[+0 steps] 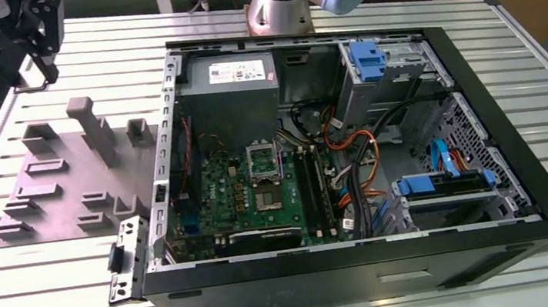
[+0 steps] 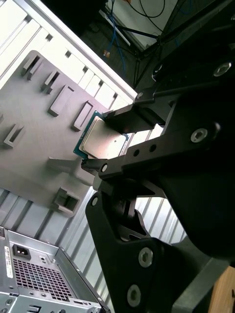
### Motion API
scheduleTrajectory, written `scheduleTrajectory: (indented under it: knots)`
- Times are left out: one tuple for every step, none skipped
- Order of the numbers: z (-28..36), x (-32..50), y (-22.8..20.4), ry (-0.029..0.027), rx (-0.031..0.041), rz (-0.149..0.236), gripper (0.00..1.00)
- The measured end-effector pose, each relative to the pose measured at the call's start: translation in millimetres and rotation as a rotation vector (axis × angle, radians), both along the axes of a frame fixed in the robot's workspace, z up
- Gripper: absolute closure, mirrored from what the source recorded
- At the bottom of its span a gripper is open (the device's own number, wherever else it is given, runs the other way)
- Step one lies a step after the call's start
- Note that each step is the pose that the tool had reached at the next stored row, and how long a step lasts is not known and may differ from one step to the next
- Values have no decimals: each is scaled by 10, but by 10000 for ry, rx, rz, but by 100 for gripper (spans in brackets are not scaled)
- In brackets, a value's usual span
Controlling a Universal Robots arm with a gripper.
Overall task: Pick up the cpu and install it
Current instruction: 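Pick up the cpu and move it towards the insertion slot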
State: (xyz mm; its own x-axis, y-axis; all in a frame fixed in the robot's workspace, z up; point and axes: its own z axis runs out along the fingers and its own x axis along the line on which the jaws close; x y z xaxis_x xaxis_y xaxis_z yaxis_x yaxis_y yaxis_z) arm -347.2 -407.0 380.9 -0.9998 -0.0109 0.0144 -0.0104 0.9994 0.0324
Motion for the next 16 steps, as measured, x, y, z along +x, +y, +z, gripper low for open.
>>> scheduleTrajectory:
  knots:
    - [0, 1, 0, 0, 0, 0, 55]
    - [0, 13, 0, 0, 0, 0, 55]
    - [0, 39, 0, 0, 0, 0, 55]
    - [0, 40, 0, 0, 0, 0, 55]
    - [0, 42, 0, 0, 0, 1, 55]
    - [0, 43, 0, 0, 0, 1, 55]
    - [0, 45, 0, 0, 0, 1, 55]
    - [1, 46, 0, 1, 0, 0, 55]
    - [1, 47, 0, 0, -1, 0, 55]
    - [1, 49, 0, 1, -1, 0, 55]
    - [0, 50, 0, 0, -1, 0, 55]
    - [0, 52, 0, 0, 0, 1, 55]
    - [0, 55, 0, 0, 0, 1, 55]
    - [0, 60, 0, 0, 0, 1, 55]
    - [1, 71, 0, 1, -1, 2, 55]
    - [0, 85, 0, 0, 0, 1, 55]
